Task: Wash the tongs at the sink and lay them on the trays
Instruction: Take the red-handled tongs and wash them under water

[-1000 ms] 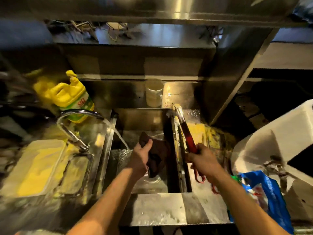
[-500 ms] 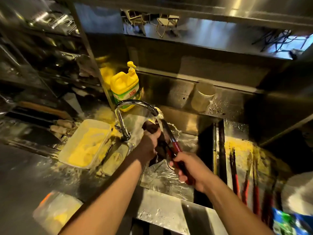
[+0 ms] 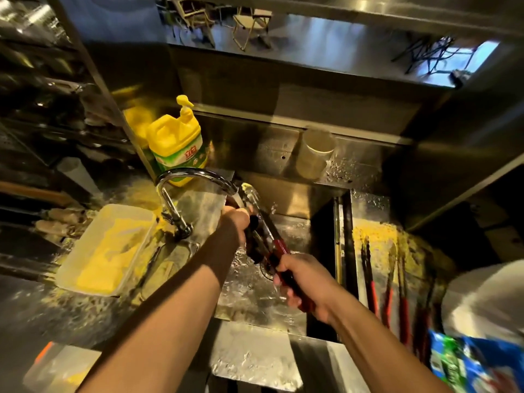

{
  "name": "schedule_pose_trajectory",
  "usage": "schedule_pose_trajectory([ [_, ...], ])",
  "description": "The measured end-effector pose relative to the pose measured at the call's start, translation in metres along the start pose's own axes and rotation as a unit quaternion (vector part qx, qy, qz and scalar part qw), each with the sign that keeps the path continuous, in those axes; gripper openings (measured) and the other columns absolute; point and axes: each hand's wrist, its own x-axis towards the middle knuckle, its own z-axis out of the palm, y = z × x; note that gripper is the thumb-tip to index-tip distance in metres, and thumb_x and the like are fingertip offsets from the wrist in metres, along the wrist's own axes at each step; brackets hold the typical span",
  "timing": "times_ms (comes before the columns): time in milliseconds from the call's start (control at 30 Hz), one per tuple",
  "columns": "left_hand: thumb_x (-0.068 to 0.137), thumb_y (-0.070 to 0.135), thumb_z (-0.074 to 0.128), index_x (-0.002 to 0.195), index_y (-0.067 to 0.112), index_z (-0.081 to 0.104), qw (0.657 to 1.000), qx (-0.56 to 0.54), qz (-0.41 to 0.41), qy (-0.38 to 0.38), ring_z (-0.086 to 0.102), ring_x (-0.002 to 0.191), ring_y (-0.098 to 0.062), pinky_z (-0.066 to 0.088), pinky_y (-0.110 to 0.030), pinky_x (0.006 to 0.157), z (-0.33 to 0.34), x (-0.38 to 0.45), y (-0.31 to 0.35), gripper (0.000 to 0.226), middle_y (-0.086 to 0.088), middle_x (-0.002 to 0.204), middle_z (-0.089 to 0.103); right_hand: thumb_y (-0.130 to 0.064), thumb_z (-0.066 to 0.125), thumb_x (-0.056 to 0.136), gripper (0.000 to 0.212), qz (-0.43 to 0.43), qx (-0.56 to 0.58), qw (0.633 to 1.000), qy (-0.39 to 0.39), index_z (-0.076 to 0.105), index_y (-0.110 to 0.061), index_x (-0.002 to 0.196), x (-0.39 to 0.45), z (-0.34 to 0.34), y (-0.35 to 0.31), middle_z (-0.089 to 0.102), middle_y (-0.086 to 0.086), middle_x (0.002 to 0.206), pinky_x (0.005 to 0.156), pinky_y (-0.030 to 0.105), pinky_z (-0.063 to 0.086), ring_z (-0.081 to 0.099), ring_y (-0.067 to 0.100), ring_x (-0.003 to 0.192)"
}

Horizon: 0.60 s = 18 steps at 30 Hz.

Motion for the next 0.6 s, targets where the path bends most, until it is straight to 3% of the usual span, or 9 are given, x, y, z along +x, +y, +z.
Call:
schedule_pose_trajectory([
  [100,0.1,0.006,0.045,0.084,0.008,0.057,0.998,0.031,-0.044,-0.012,0.06,0.07,-0.022,0.051,-0.027,0.063,0.008,-0.003,-0.007,0.02,-0.01,0.085,0.06,-0.012,0.054,0.082,0.008,-0.01,0.003,1.0,0.025,0.054,-0.008,0.089,0.003,0.001,-0.004,0.055,0.003,0.063,0.035,0.021,0.027,0.037,0.012,0.043],
  [200,0.104,0.009,0.043,0.115,0.004,0.057,0.996,-0.015,-0.068,-0.05,0.065,0.094,-0.034,0.055,-0.048,0.092,0.011,-0.002,-0.005,0.019,-0.026,0.116,0.06,-0.012,0.055,0.084,0.006,-0.017,-0.021,1.0,0.013,0.054,-0.008,0.089,-0.004,-0.001,-0.004,0.054,0.003,0.063,0.035,0.021,0.027,0.037,0.011,0.043],
  [333,0.104,0.022,0.048,0.134,0.003,0.049,0.997,-0.071,-0.017,0.016,0.064,0.098,-0.032,0.055,-0.035,0.066,0.006,0.006,0.003,0.035,-0.025,0.125,0.059,-0.03,0.054,0.091,0.024,0.01,0.006,0.999,-0.033,0.058,-0.007,0.099,-0.024,-0.029,-0.005,0.057,0.008,0.07,0.033,0.02,0.028,0.04,0.013,0.044],
  [400,0.104,0.029,0.047,0.141,0.009,0.048,0.995,-0.081,-0.051,0.041,0.064,0.103,-0.028,0.053,-0.035,0.078,0.0,0.01,0.001,0.042,-0.023,0.123,0.062,-0.036,0.048,0.093,0.031,0.027,0.017,0.999,-0.036,0.059,-0.007,0.1,-0.03,-0.042,-0.007,0.06,0.011,0.073,0.034,0.021,0.029,0.042,0.015,0.044],
  [433,0.103,0.03,0.05,0.13,0.007,0.054,0.993,-0.081,-0.064,0.06,0.069,0.097,-0.026,0.055,-0.035,0.08,-0.004,0.01,-0.002,0.036,-0.022,0.11,0.066,-0.034,0.046,0.094,0.031,0.027,0.016,0.999,-0.027,0.057,-0.006,0.103,-0.031,-0.046,-0.007,0.062,0.012,0.073,0.034,0.021,0.031,0.044,0.016,0.044],
  [500,0.104,0.035,0.049,0.091,0.005,0.057,0.993,-0.071,-0.063,0.068,0.066,0.054,-0.017,0.052,-0.019,0.056,-0.01,0.006,-0.01,0.033,-0.015,0.067,0.064,-0.028,0.045,0.096,0.032,0.017,0.03,0.999,-0.009,0.056,-0.003,0.112,-0.033,-0.049,-0.009,0.064,0.012,0.073,0.037,0.024,0.038,0.051,0.017,0.048],
  [533,0.105,0.035,0.046,0.083,0.006,0.056,0.995,-0.06,-0.054,0.065,0.059,0.047,-0.017,0.046,-0.017,0.05,-0.012,0.002,-0.012,0.037,-0.015,0.064,0.06,-0.025,0.047,0.096,0.034,0.011,0.053,0.998,-0.008,0.055,0.0,0.117,-0.033,-0.048,-0.011,0.064,0.012,0.073,0.04,0.026,0.044,0.055,0.019,0.053],
  [567,0.106,0.032,0.043,0.09,0.003,0.061,0.995,-0.057,-0.041,0.064,0.063,0.06,-0.023,0.049,-0.023,0.057,-0.013,0.001,-0.016,0.038,-0.008,0.079,0.053,-0.021,0.051,0.095,0.035,0.008,0.082,0.997,-0.012,0.053,0.003,0.12,-0.032,-0.048,-0.013,0.066,0.014,0.073,0.045,0.029,0.051,0.06,0.023,0.059],
  [600,0.106,0.03,0.042,0.109,-0.004,0.064,0.996,-0.056,-0.024,0.07,0.068,0.085,-0.03,0.052,-0.032,0.074,-0.015,0.001,-0.021,0.04,-0.019,0.1,0.064,-0.017,0.058,0.092,0.035,0.007,0.105,0.994,-0.02,0.053,0.004,0.121,-0.031,-0.048,-0.016,0.068,0.016,0.075,0.052,0.032,0.057,0.064,0.027,0.066],
])
